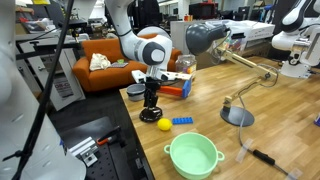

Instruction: Put the black lid on the grey pot

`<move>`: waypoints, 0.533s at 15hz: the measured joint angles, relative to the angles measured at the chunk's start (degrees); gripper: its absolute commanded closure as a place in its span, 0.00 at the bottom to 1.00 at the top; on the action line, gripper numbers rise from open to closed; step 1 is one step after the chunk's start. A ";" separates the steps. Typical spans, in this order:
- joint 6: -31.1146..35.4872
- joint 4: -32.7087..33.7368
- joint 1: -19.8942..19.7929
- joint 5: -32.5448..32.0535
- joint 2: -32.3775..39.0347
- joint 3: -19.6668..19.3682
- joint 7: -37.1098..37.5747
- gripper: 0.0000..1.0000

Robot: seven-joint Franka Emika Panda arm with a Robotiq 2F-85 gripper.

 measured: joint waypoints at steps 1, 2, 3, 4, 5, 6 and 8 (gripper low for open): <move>0.11 0.04 0.00 0.00 0.10 -0.10 0.00 0.59; 0.24 0.11 0.00 0.00 0.21 -0.20 0.00 0.66; 0.37 0.21 0.00 0.00 0.33 -0.34 0.00 0.73; 0.49 0.36 0.00 0.00 0.48 -0.46 0.00 0.80; 0.61 0.53 -0.01 0.00 0.65 -0.57 0.00 0.87; 0.72 0.67 0.00 0.00 0.78 -0.63 0.00 0.92; 0.82 0.82 0.00 0.00 0.80 -0.66 0.00 0.92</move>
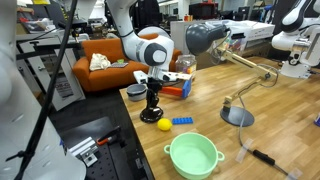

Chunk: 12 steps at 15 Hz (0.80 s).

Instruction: Put the black lid on the grey pot

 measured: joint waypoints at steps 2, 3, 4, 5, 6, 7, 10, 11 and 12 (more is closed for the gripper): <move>0.28 0.01 0.00 0.00 0.00 -0.05 0.00 0.92; 0.41 0.01 0.00 0.00 -0.02 -0.08 0.00 0.92; 0.45 0.00 0.00 0.00 -0.13 -0.08 0.00 0.92; 0.45 -0.03 0.02 0.00 -0.41 -0.08 0.00 0.92; 0.45 -0.17 0.02 0.18 -1.02 0.03 0.00 0.92; 0.42 -0.49 0.08 0.21 -1.94 0.19 0.00 0.92; -0.69 -2.48 1.10 0.14 -6.19 0.65 0.43 0.92; -1.53 -3.25 1.61 -0.06 -7.87 0.90 0.59 0.92; -2.45 -3.94 2.09 -0.37 -9.65 1.26 0.85 0.92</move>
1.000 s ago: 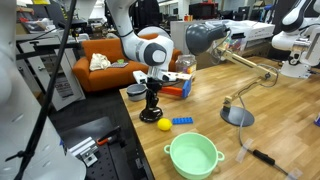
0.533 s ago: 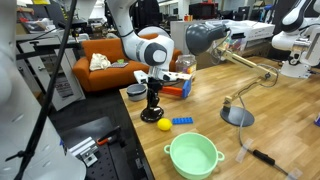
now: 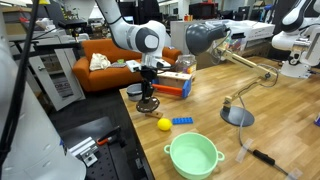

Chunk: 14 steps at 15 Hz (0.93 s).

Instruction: Put the black lid on the grey pot

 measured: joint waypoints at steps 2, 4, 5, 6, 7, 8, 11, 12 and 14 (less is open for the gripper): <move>-2.57 -0.96 0.91 -1.76 -3.71 0.76 0.99 0.92; -5.78 -1.05 1.49 -4.09 -7.35 1.94 1.77 0.92; -7.16 -0.89 1.73 -5.23 -8.98 2.67 2.06 0.92; -8.48 -0.54 1.84 -6.14 -10.34 3.49 2.20 0.92; -9.50 -0.01 1.96 -6.84 -11.38 4.36 2.22 0.92; -10.48 0.84 2.11 -7.43 -11.91 5.23 2.21 0.92; -12.02 3.89 2.47 -9.58 -11.28 7.27 2.10 0.67; -12.34 4.77 2.55 -10.15 -10.75 7.79 1.99 0.67; -12.71 5.89 2.59 -10.70 -9.76 8.23 1.93 0.67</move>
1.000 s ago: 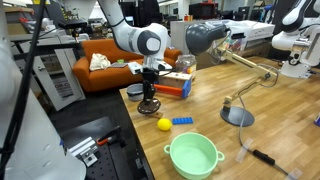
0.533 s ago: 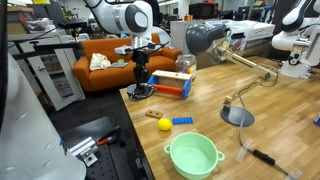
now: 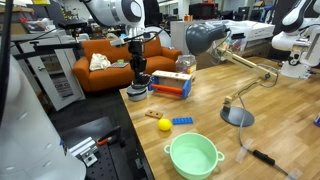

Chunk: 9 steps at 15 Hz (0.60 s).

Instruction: Put the black lid on the grey pot

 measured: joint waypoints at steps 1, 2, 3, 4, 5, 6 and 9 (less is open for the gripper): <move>-0.04 0.13 -0.01 -0.11 0.27 -0.01 -0.07 0.67; -0.08 0.17 -0.02 -0.13 0.36 -0.03 -0.13 0.67; -0.12 0.19 -0.02 -0.14 0.36 -0.03 -0.16 0.67; -0.14 0.21 -0.02 -0.14 0.36 -0.03 -0.17 0.67; -0.15 0.22 -0.02 -0.14 0.36 -0.03 -0.19 0.92; -0.17 0.22 -0.02 -0.14 0.36 -0.03 -0.19 0.92; -0.12 0.23 0.02 -0.25 0.48 0.11 -0.16 0.92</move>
